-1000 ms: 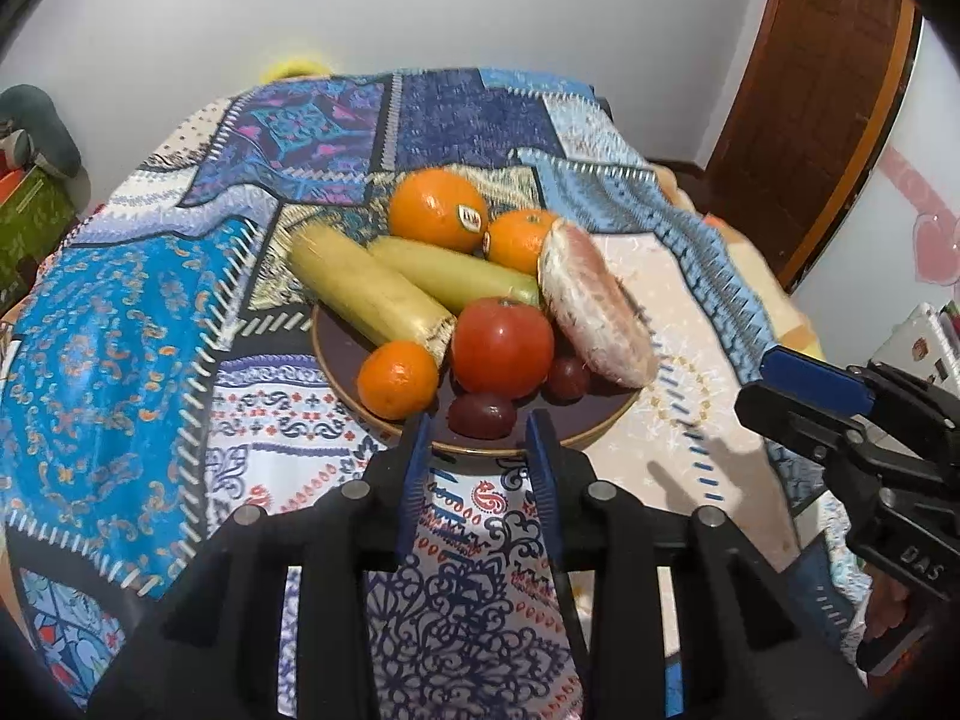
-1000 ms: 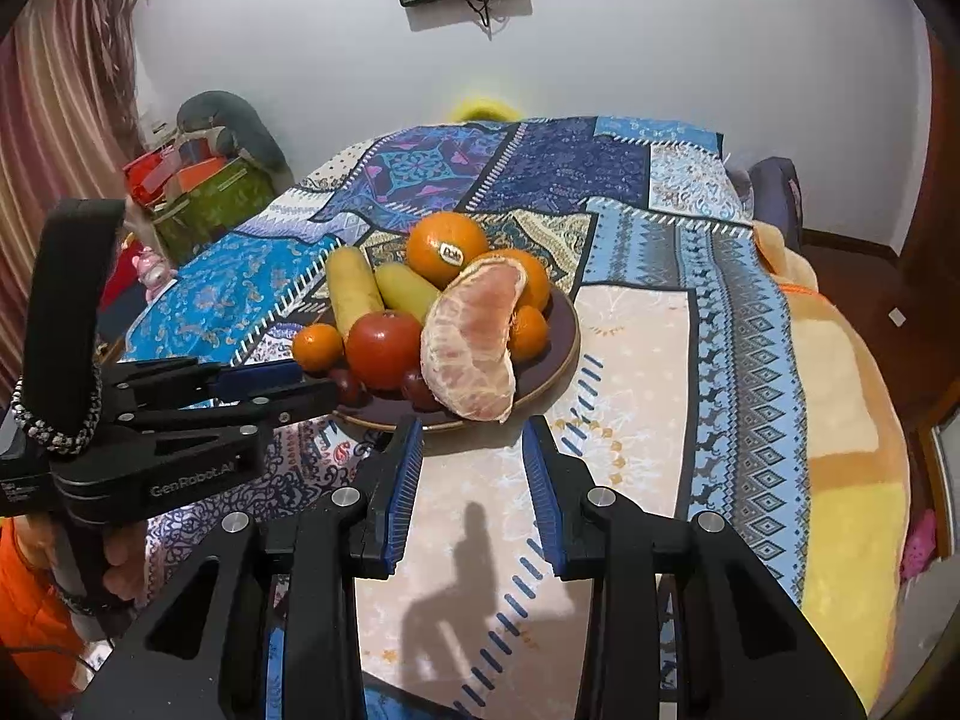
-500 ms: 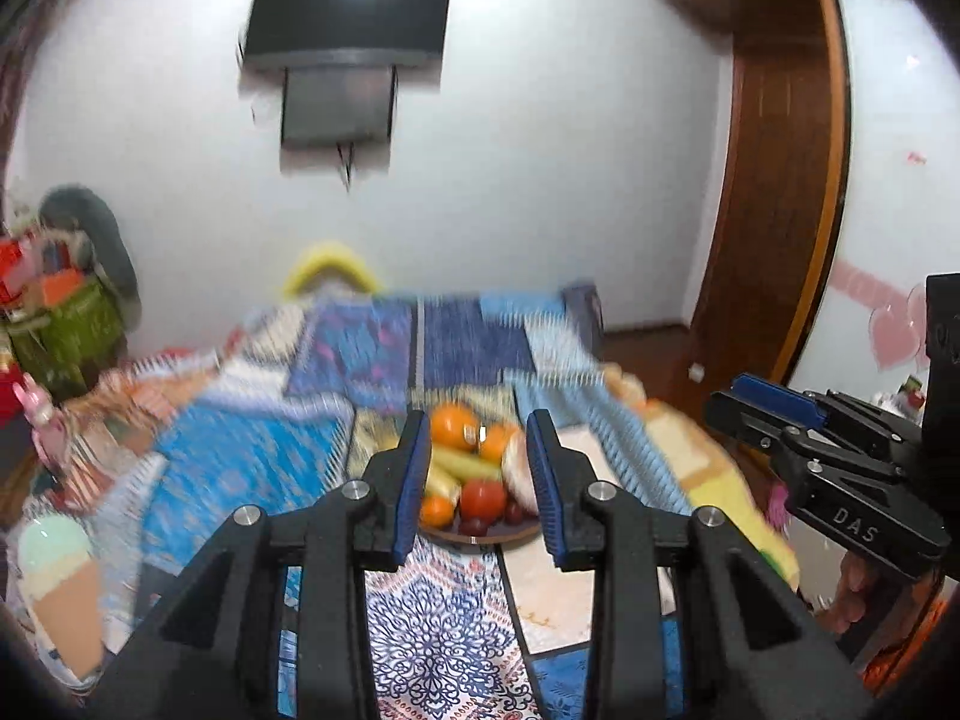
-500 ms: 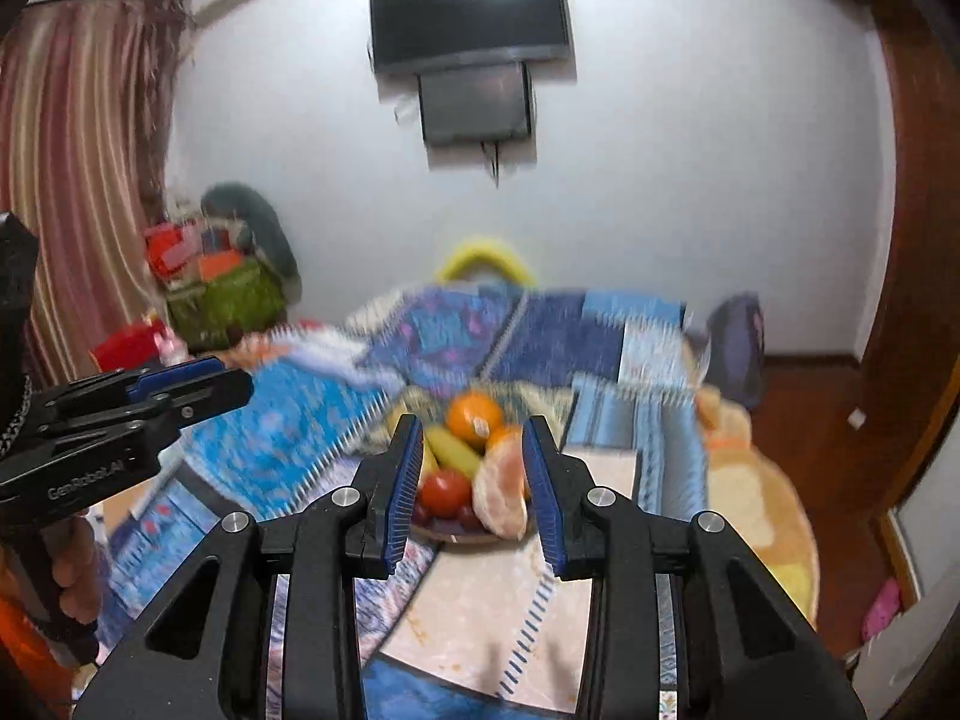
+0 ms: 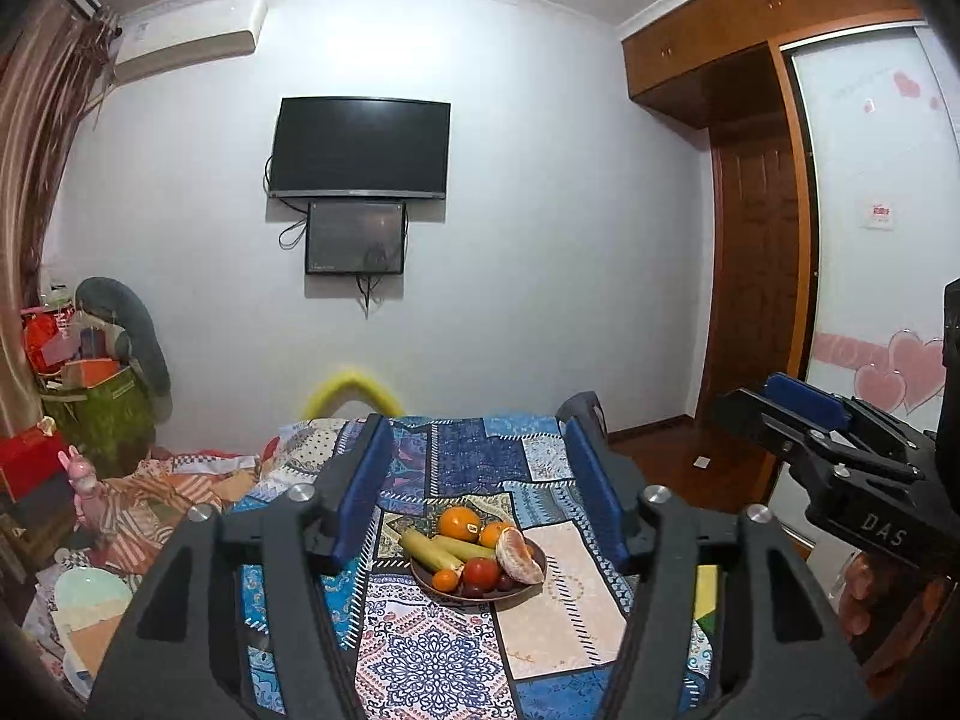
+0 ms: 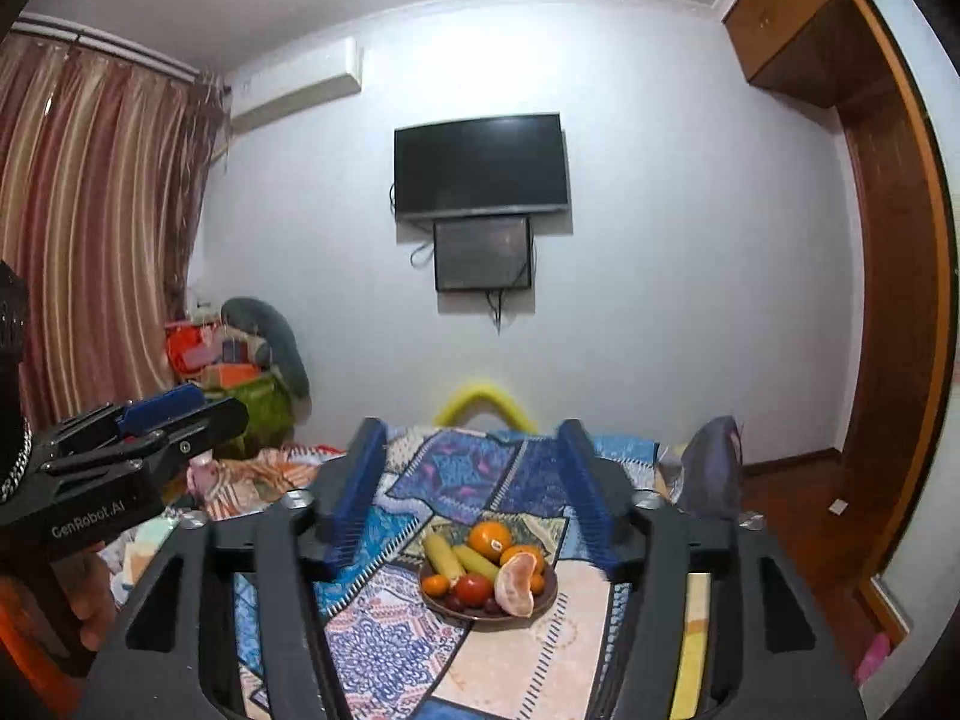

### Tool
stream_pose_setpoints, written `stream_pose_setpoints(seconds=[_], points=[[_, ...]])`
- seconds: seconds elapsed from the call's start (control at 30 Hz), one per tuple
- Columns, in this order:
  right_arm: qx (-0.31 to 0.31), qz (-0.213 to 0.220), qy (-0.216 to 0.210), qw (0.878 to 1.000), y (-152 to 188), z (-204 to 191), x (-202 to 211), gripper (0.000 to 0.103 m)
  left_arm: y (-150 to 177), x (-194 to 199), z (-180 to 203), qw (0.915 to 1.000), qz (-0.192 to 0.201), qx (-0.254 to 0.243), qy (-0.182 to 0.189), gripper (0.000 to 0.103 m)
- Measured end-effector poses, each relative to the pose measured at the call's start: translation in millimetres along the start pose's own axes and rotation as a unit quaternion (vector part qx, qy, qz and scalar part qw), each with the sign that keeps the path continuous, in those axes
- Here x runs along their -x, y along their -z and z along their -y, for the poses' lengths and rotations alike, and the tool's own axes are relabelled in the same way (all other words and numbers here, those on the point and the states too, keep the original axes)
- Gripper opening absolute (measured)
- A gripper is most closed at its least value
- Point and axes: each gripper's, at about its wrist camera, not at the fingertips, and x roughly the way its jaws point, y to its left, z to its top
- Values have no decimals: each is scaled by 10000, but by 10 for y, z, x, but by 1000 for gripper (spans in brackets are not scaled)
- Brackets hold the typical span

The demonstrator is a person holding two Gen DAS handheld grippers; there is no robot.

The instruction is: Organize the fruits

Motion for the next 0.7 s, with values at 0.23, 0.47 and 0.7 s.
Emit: stream_pose_setpoints(seconds=[0.23, 0.47, 0.7], points=[[-1, 156, 206, 9997, 56, -40, -12, 88, 23, 71, 30, 9999, 74, -23, -126, 91], [-51, 190, 381, 9991, 81, -46, 32, 103, 44, 126, 103, 9997, 122, -89, -185, 101], [-79, 179, 484, 9986, 124, 15, 137, 103, 67, 152, 139, 9997, 111, -80, -186, 103]])
